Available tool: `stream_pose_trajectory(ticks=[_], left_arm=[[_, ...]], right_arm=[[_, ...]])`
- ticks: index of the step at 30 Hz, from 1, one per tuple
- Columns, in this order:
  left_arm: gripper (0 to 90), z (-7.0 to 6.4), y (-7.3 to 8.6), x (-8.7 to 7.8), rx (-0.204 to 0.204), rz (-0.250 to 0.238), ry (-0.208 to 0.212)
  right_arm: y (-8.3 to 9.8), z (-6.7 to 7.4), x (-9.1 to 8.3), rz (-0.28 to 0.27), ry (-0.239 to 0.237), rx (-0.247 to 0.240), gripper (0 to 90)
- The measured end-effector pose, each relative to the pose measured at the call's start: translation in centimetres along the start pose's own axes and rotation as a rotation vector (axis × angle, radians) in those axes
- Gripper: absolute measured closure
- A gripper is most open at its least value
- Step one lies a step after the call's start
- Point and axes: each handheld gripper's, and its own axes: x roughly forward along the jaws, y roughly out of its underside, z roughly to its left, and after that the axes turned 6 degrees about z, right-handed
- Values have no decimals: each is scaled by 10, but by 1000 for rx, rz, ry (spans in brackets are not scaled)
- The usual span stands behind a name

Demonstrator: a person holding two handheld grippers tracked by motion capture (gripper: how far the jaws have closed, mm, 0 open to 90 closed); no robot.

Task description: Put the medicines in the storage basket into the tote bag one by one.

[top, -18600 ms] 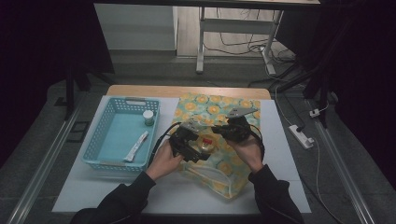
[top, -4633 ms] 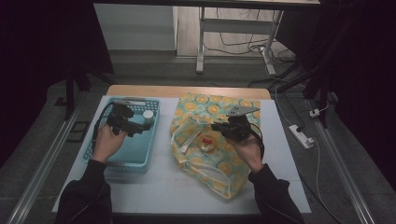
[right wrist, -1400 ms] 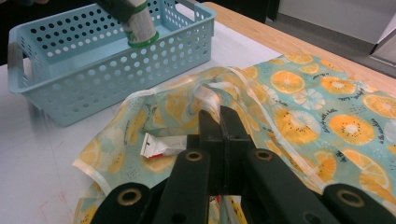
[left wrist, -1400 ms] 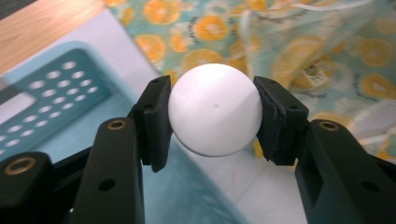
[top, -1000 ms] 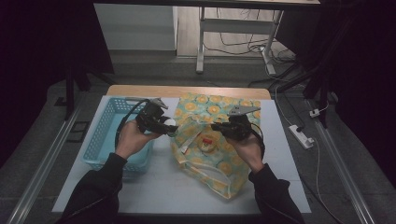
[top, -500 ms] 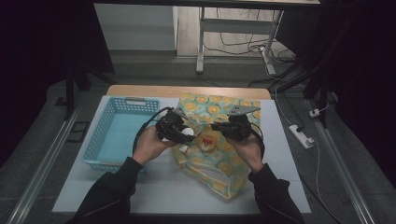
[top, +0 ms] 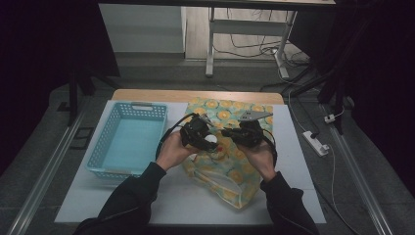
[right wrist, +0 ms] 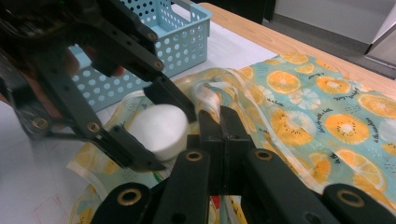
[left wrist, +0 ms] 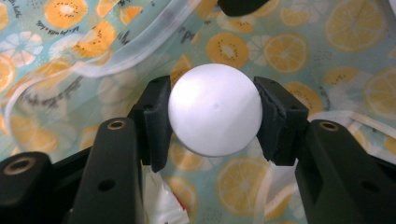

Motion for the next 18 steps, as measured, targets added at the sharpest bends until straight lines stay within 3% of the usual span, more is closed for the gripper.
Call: stream_pose_trajectory(ticks=[18], left_arm=[[501,9,-7,36,-20,19,-24]], right_arm=[[2,-1,2,7,14,-2,900]])
